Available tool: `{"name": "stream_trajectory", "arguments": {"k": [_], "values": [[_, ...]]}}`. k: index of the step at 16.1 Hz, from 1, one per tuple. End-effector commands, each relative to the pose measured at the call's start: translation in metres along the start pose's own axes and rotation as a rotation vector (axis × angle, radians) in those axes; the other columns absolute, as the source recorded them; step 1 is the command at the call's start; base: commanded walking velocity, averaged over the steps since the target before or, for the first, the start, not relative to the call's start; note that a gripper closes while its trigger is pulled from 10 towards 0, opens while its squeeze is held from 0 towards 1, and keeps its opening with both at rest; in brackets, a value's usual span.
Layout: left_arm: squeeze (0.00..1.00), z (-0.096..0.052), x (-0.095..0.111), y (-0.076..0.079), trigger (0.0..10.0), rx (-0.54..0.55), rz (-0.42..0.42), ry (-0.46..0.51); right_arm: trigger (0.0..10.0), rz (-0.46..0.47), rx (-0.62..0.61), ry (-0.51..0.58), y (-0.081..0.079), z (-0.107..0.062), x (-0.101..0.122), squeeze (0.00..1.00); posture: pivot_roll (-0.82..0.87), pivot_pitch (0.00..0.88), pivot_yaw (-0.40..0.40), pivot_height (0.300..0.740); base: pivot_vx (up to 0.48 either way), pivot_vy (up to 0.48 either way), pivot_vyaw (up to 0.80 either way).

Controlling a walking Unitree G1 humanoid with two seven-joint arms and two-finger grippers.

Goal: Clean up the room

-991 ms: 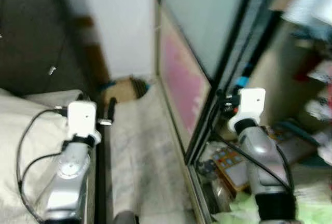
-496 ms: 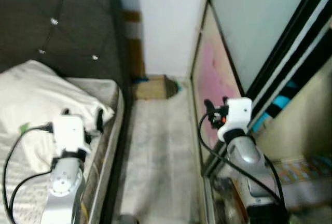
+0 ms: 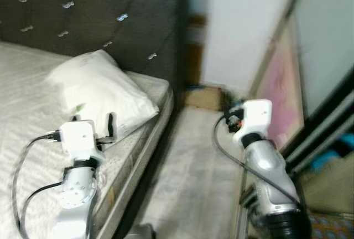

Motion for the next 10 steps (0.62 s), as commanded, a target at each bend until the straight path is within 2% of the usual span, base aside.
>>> {"name": "stream_trajectory", "arguments": {"k": [1, 10], "values": [[0.00, 0.0002, -0.0019, -0.0056, 10.0, 0.014, 0.009, -0.017, 10.0, 0.009, 0.020, 0.029, -0.0069, 0.0050, 0.0066, 0.00, 0.01, 0.027, -0.036, 0.740, 0.000, 0.000, 0.80], [0.00, -0.0064, -0.0017, -0.0023, 10.0, 0.004, 0.025, -0.029, 10.0, 0.011, 0.031, 0.010, -0.0086, 0.0007, 0.0020, 0.00, 0.01, 0.052, -0.052, 0.740, 0.000, 0.000, 0.80]]}}
Point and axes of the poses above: a point about 5 cm out from each wrist's last joint towards the gripper, its own z axis pointing out of the wrist towards the gripper, its own x axis along the axis of the wrist's last joint, y = z × x, the point moved 1 cm from there along z, pointing out of the wrist towards the gripper, and after that the axes turned 15 degrees about z, right-handed, at the moved point
